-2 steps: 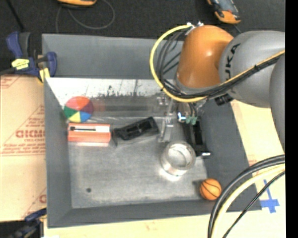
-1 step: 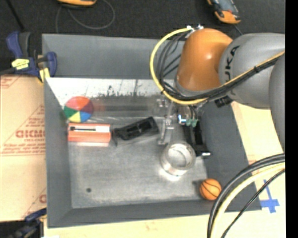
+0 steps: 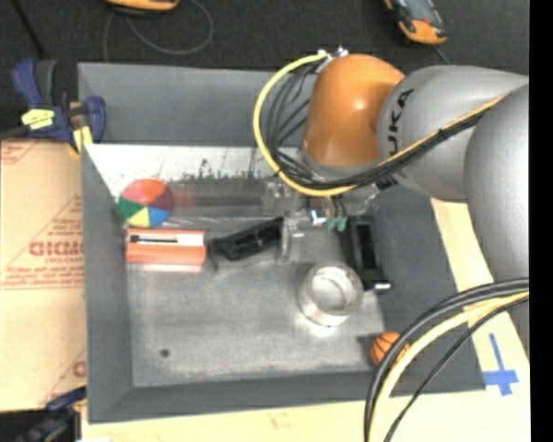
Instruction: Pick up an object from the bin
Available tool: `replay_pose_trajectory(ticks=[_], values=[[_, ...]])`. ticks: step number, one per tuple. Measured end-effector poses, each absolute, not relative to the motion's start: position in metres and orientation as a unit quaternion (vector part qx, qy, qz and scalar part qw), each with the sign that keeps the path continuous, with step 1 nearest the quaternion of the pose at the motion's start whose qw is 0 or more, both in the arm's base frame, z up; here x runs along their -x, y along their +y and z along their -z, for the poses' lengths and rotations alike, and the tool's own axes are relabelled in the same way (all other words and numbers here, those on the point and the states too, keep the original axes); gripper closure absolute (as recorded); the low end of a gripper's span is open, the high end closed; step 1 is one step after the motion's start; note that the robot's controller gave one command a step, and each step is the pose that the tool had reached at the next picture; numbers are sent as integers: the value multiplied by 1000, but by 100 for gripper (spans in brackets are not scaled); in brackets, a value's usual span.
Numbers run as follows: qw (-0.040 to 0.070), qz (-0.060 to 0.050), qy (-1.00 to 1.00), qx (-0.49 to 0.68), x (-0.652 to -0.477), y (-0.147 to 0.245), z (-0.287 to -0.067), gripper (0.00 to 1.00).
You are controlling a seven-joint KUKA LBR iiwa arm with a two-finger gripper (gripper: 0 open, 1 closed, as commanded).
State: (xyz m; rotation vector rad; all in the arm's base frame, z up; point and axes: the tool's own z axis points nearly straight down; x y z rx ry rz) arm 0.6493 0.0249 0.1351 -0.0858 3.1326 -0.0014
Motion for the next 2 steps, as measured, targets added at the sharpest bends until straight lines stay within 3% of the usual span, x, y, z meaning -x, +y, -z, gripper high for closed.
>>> replay_pose_trajectory(ticks=[2], values=[[2,1,998,67,-654,23,-110,0]])
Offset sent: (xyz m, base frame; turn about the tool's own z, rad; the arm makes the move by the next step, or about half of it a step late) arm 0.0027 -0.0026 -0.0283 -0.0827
